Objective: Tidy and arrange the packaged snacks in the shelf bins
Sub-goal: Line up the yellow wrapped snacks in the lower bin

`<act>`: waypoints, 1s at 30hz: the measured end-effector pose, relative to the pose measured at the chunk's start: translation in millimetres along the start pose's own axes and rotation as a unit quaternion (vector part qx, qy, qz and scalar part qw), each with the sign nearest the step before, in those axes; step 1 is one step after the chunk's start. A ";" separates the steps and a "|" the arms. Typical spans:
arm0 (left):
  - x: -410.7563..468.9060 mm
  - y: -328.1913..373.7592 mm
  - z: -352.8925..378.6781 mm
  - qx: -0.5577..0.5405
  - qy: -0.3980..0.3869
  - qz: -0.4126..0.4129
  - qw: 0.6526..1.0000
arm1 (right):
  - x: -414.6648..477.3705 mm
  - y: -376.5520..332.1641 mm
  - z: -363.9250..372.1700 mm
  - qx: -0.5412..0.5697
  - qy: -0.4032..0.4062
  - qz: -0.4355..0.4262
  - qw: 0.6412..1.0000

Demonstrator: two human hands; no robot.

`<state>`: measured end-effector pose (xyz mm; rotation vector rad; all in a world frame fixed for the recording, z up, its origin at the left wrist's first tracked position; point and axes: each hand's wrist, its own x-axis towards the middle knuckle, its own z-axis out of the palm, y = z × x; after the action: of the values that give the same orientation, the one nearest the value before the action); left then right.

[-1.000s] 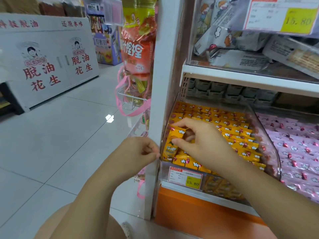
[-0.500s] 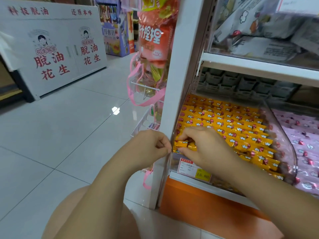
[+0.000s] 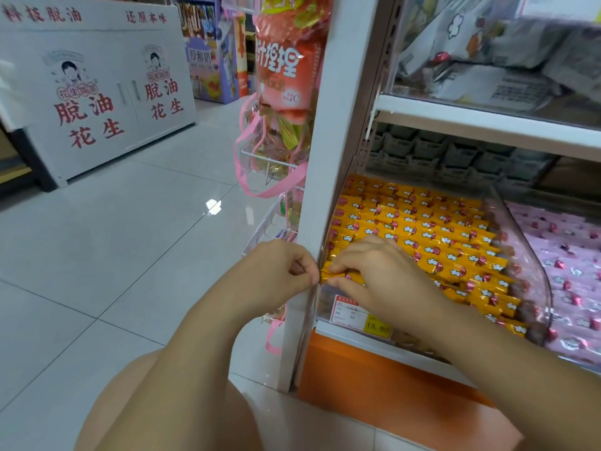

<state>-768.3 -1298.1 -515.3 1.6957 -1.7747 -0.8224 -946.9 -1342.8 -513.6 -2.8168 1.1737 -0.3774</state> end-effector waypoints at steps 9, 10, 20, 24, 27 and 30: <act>-6.4 9.9 5.5 0.054 0.031 -0.001 0.998 | -32.0 8.6 -2.0 -0.062 -0.079 -0.041 0.994; -8.3 13.5 7.0 0.083 0.047 0.005 0.995 | -39.0 11.5 -7.9 -0.044 -0.063 -0.031 0.997; -23.5 52.9 24.6 0.319 0.156 0.048 0.934 | -102.0 63.9 -30.8 -0.060 -0.132 0.157 0.977; 0.8 57.8 42.0 0.297 0.023 0.104 0.949 | -100.5 62.6 -25.2 -0.052 -0.136 0.157 0.977; 12.5 49.5 62.3 0.405 -0.072 0.085 0.907 | -96.5 63.4 -23.8 -0.053 -0.125 0.164 0.977; 17.2 40.9 65.8 0.429 -0.092 0.081 0.895 | -88.9 65.6 -21.2 -0.043 -0.120 0.176 0.976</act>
<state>-845.5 -1310.6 -528.9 1.9606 -2.6086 -0.0868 -1057.8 -1325.6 -521.0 -2.5499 1.6183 0.0372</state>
